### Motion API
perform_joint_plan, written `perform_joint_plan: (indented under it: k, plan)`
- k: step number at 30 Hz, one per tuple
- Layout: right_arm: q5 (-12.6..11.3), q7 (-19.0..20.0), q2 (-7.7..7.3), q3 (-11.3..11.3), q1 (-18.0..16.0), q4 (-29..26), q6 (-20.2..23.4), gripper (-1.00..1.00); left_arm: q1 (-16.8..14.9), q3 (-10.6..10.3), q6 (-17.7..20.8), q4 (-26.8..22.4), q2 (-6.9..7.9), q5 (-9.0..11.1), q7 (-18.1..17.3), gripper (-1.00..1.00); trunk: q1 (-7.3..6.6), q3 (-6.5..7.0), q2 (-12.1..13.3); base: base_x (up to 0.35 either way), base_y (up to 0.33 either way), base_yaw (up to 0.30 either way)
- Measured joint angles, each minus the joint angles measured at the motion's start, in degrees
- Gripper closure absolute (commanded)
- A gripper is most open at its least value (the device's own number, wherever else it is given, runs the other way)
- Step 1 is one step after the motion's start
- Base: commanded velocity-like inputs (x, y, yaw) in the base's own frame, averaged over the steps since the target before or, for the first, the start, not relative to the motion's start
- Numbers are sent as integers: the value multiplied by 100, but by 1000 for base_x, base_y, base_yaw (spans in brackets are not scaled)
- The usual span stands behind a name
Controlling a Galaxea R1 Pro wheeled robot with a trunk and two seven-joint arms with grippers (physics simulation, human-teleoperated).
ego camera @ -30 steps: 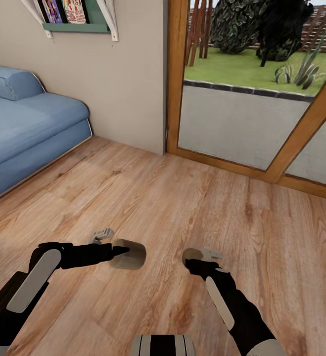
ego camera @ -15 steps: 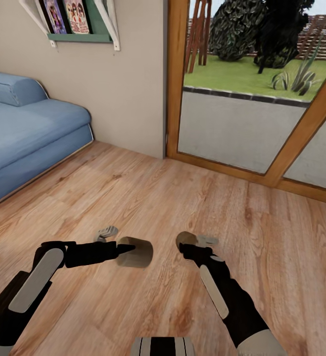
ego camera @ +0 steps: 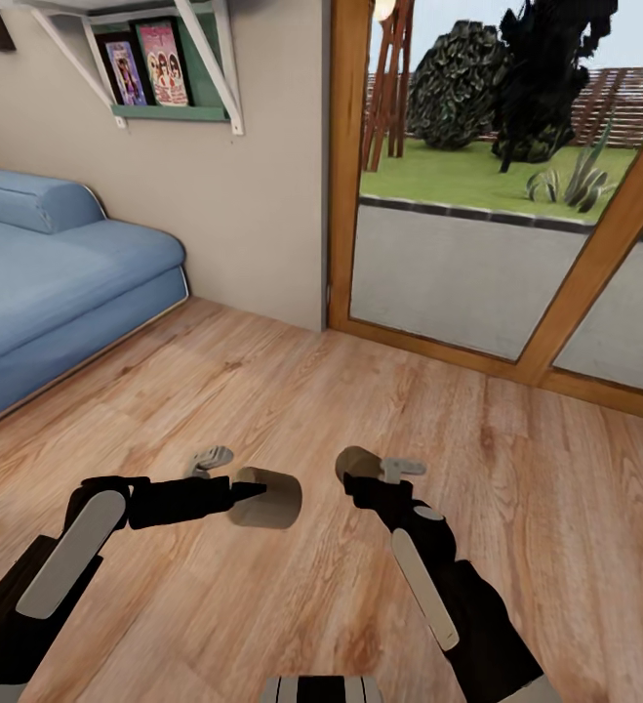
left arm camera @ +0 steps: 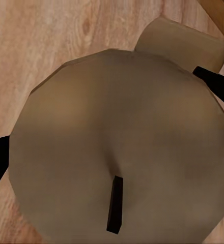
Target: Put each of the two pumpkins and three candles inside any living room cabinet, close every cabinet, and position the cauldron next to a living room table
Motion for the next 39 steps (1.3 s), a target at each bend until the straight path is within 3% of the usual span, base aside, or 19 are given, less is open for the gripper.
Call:
perform_joint_plan:
  k: [11, 15, 16, 17, 22, 33, 39]
  plan:
    - [-3, 1, -3, -2, 5, -9, 11, 100, 0, -3, 1, 3, -8, -69, 197, 100, -28, 244, 15, 0, 0, 0]
    - [-12, 3, -5, -1, 6, -9, 10, 100, -2, -9, 4, 6, -33, -187, 1239, 100, -39, 332, 20, 0, 0, 0]
    - [-11, 4, -8, -2, 6, -9, 11, 100, -1, -15, 6, 4, -56, -87, 1578, 100, -41, 355, 22, 0, 0, 0]
    - [-10, 4, -8, -13, 5, -9, 11, 100, -1, -17, 5, 4, -78, -138, 1822, 100, -44, 377, 23, 0, 0, 0]
    - [-6, -5, -4, -90, 5, -9, 15, 100, -2, -22, 2, 0, -111, -87, 2227, 100, -57, 488, 30, 0, 0, 0]
    - [-26, -12, -4, -166, 7, -10, 11, 100, -3, -33, -1, -11, -115, -75, 2307, 100, -55, 494, 30, -48, -12, -59]
    - [-19, -14, -5, -357, 7, -11, 19, 100, -3, -57, -1, -13, -116, -79, 2310, 100, -53, 517, 30, -241, -147, -249]
